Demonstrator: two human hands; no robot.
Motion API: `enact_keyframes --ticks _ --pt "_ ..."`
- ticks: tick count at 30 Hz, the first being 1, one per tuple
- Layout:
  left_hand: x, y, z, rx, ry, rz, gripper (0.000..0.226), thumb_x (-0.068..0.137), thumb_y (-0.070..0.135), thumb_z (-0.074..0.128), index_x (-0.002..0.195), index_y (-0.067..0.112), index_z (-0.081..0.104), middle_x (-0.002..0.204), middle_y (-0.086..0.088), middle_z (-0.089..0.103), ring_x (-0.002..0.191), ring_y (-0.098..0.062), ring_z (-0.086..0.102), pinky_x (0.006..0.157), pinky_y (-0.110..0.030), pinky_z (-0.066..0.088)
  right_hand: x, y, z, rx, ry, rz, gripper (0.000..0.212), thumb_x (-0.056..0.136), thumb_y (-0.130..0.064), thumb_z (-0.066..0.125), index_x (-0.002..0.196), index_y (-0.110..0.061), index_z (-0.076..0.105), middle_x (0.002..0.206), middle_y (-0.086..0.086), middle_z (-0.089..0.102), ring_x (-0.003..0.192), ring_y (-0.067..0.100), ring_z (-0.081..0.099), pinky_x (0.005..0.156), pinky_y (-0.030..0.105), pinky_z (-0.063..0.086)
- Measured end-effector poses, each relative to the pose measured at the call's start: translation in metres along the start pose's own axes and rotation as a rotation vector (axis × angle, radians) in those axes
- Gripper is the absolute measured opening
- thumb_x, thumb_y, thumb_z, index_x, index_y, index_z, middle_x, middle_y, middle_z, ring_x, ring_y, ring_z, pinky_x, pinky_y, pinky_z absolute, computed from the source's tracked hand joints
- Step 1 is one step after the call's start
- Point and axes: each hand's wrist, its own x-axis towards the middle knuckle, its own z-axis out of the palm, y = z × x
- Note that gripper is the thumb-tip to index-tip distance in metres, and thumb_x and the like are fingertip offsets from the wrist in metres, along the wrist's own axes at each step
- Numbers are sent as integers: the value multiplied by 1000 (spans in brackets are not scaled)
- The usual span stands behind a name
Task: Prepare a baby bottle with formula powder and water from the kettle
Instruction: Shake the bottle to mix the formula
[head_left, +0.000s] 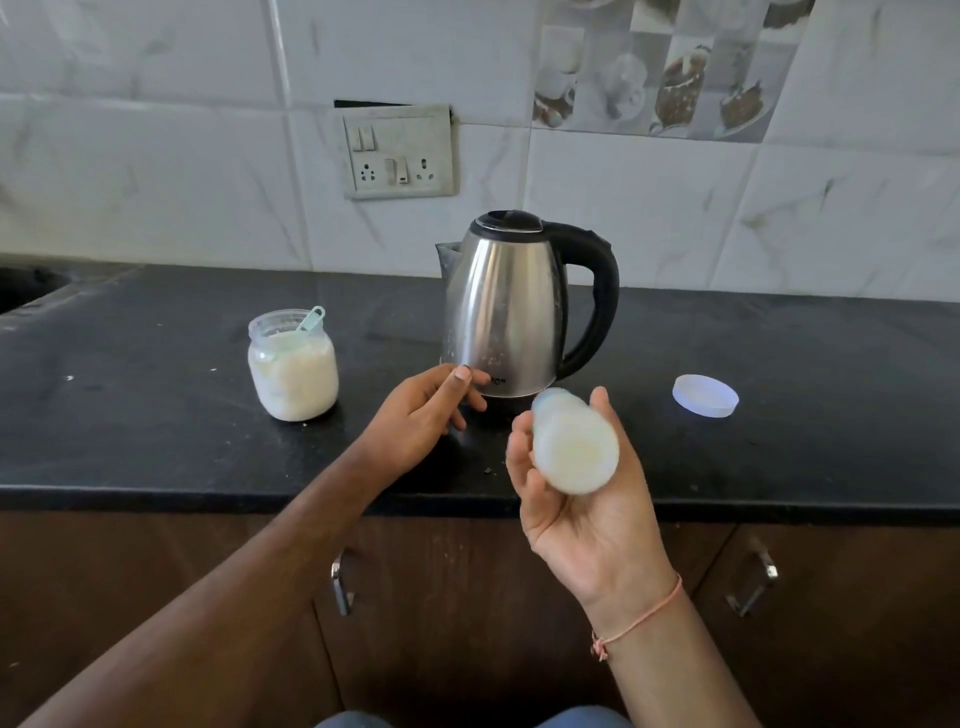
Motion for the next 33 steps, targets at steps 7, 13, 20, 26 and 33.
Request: enact_keyframes --ticks 7,13,20,26,33 --pt "1 -2 0 19 1 -4 41 111 53 41 124 31 73 104 8 79 84 -10 71 76 -19 54 6 -6 4 -280 93 41 60 103 -64 59 130 -10 67 102 15 70 80 31 73 56 38 63" --pt "1 -2 0 18 5 -9 39 112 49 41 123 30 74 104 6 79 85 -12 72 76 -21 56 15 -27 9 -335 60 -2 46 106 -28 48 144 -7 61 140 24 70 126 43 71 107 63 55" --pt "1 -2 0 20 -9 -26 40 113 52 41 124 33 74 105 8 78 87 -13 72 81 -28 54 31 -48 2 -576 -14 -132 53 89 -8 71 142 -6 65 134 19 74 123 35 74 91 52 66" --pt "-6 4 -2 2 -141 72 57 97 64 55 126 20 77 114 4 80 100 -14 75 86 -31 60 40 -44 3 -807 90 -404 57 77 -17 87 131 -17 68 118 6 79 113 25 79 80 48 67" --pt "-6 5 -2 178 -213 68 42 93 52 81 128 30 74 115 10 81 106 -12 78 94 -44 65 61 -31 4 -1041 207 -535 57 85 -37 89 135 -24 65 125 2 74 115 19 76 85 46 69"
